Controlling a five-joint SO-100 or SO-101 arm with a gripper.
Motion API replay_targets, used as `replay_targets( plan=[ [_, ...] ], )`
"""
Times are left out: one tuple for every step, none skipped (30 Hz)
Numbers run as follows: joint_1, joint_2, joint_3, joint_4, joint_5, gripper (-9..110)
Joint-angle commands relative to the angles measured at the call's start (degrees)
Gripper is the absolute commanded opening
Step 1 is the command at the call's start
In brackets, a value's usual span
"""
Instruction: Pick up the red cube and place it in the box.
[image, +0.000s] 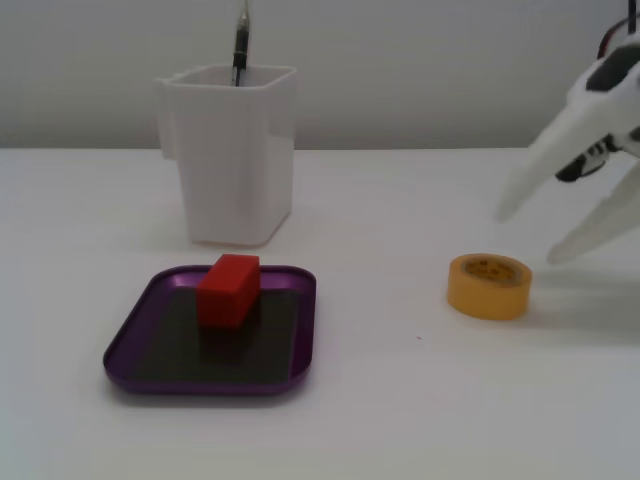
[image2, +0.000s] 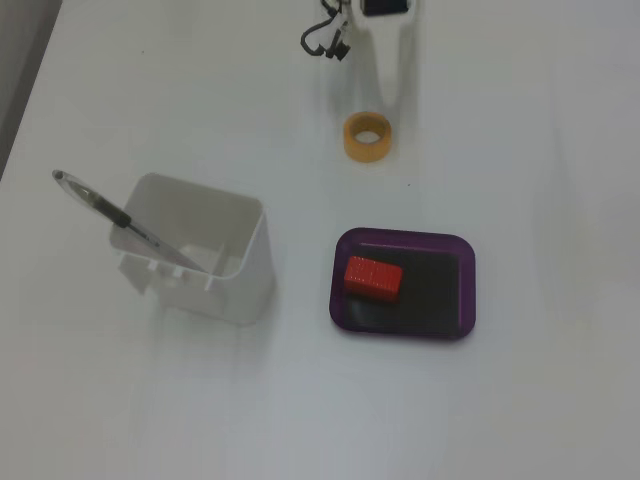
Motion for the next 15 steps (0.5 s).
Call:
replay_targets(
  plan=[
    [0.44,4.13,1.85,-1.14,-0.35,13],
    [0.44,3.78,2.29,-1.14,-0.35,13],
    [0.44,3.78,2.81,-0.88,-0.35,13],
    [0.44,3.78,3.25,-0.7,-0.35,13],
    [0.44,3.78,3.78,-0.53,-0.35,13],
    [0.44,3.78,4.31,-0.53,-0.35,13],
    [0.44,3.78,4.83,-0.53,-0.35,13],
    [0.44,3.78,5.27,-0.53,-0.35,13],
    [0.44,3.78,5.62,-0.53,-0.35,13],
    [0.44,3.78,5.8,-0.44,-0.35,13],
    [0.44,3.78,5.89,-0.44,-0.35,12],
    [0.44,3.78,5.89,-0.35,-0.35,11],
    [0.44,3.78,5.89,0.09,-0.35,9],
    [0.44,3.78,5.89,0.53,-0.35,5],
    [0.44,3.78,5.89,0.7,-0.35,1]
  ],
)
